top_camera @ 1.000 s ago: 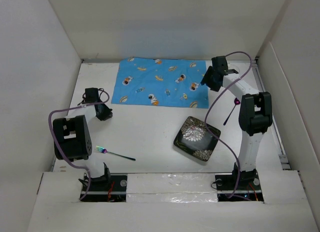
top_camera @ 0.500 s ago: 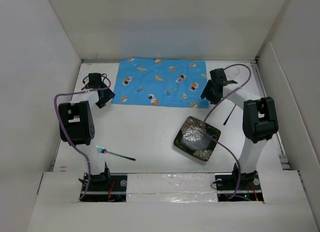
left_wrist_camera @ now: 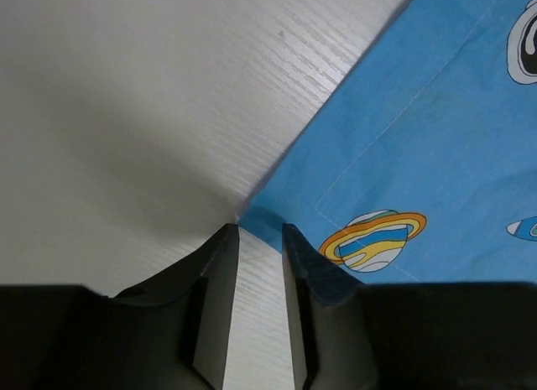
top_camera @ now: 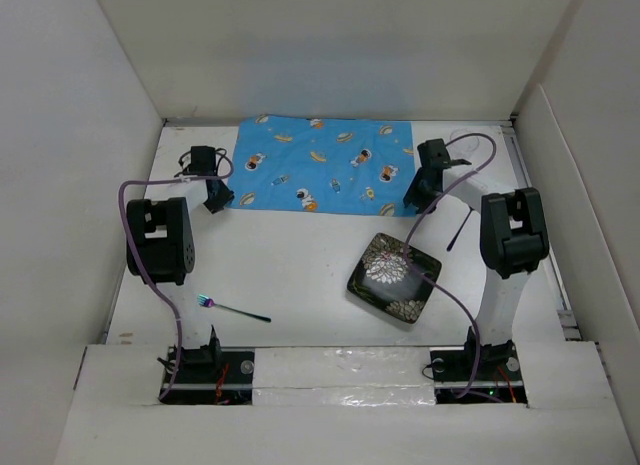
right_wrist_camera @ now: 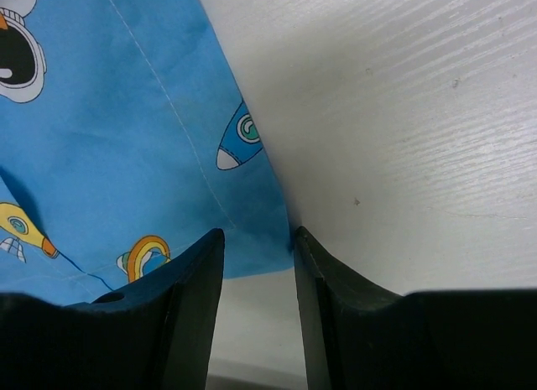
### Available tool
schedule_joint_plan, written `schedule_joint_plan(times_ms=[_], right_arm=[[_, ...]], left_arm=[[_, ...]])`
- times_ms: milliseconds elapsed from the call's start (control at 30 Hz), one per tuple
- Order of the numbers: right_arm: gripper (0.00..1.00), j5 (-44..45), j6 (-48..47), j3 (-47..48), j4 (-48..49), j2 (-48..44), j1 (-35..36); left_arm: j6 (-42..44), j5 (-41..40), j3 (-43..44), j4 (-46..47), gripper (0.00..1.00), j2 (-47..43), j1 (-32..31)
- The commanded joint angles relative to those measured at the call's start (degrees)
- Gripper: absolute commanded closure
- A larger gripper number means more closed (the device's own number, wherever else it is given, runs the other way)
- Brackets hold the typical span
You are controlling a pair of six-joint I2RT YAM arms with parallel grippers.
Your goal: Set the dinner table for one person
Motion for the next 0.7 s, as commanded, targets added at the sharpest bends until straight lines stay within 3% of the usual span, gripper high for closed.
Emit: schedule_joint_plan(times_ms=[0, 200, 300, 400, 467, 533, 567, 600, 667], right_arm=[[0.56, -1.84, -0.1, 2.54, -2.89, 0.96, -1.09], [0.59, -3.43, -1.77, 5.87, -5.88, 3.15, -1.63], [0.59, -3.96, -2.91, 8.42, -8.34, 5.0, -1.63], [0.72, -4.48, -3.18, 9.48, -9.84, 6.23, -1.63], [0.75, -4.75, -3.44, 9.92, -10.19, 6.5, -2.15], [0.9, -4.93, -3.7, 10.45, -11.15, 6.94, -2.15], [0.9, -4.93, -3.7, 10.45, -11.16, 6.94, -2.68], [1.0, -4.84, -3.7, 10.02, -10.98, 6.42, -2.68], [1.0, -6.95, -3.27, 7.22, -9.24, 5.28, -3.29]], left_arm=[[0.5, 0.08, 0.45, -2.42, 0.77, 2.02, -0.46], [1.03, -0.27, 1.85, -2.95, 0.99, 2.72, -0.46], [1.29, -0.97, 2.03, -3.04, 1.0, 2.55, -0.46], [1.55, -0.8, 0.73, -2.43, 1.0, 0.97, -0.46], [2.08, -0.97, -0.33, -1.55, 1.0, -0.96, -0.46], [2.61, -1.67, -1.22, -1.54, 1.0, -2.46, -0.46], [2.7, -1.68, -1.22, -1.63, 1.0, -2.47, -0.46], [2.79, -1.76, -2.0, -1.72, 1.0, -2.9, -0.46], [2.7, -1.68, -3.23, -1.46, 1.0, -4.56, -0.46]])
